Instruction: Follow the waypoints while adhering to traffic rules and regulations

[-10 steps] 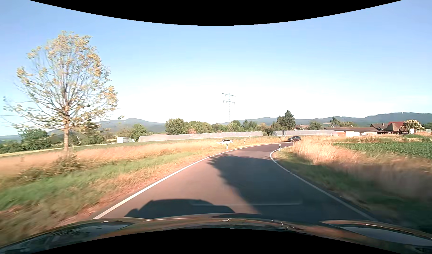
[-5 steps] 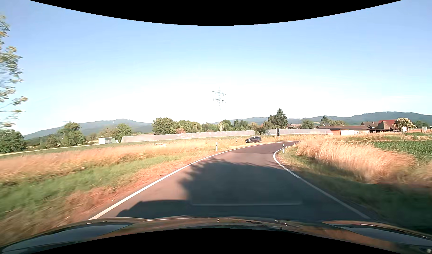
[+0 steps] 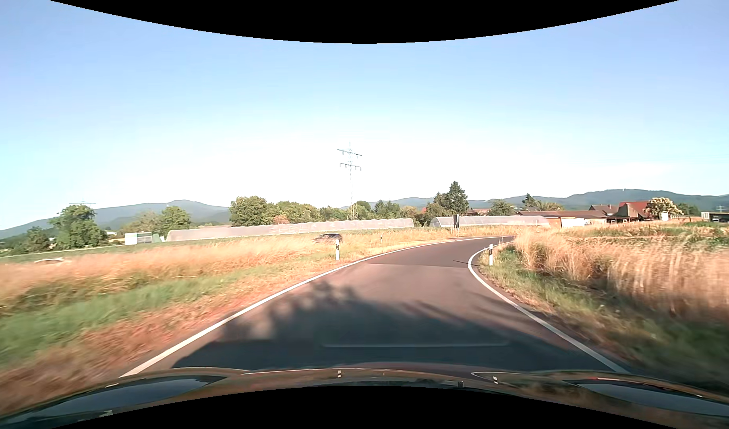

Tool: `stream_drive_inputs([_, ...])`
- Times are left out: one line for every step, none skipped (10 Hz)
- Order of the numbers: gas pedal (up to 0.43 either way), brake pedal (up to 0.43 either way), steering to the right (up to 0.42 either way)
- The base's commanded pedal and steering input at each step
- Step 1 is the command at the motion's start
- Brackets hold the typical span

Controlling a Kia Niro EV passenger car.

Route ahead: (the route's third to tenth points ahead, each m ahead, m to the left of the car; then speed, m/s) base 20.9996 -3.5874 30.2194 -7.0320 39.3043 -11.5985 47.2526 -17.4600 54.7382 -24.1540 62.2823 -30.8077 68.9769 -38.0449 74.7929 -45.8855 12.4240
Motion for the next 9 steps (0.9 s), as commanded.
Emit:
stream_drive_inputs([0.098,0.0,0.048])
stream_drive_inputs([0.098,0.0,0.05])
stream_drive_inputs([0.098,0.0,0.054])
stream_drive_inputs([0.098,0.0,0.06])
stream_drive_inputs([0.098,0.0,0.063])
stream_drive_inputs([0.098,0.0,0.065])
stream_drive_inputs([0.098,0.0,0.066])
stream_drive_inputs([0.098,0.0,0.068])
stream_drive_inputs([0.098,0.0,0.071])
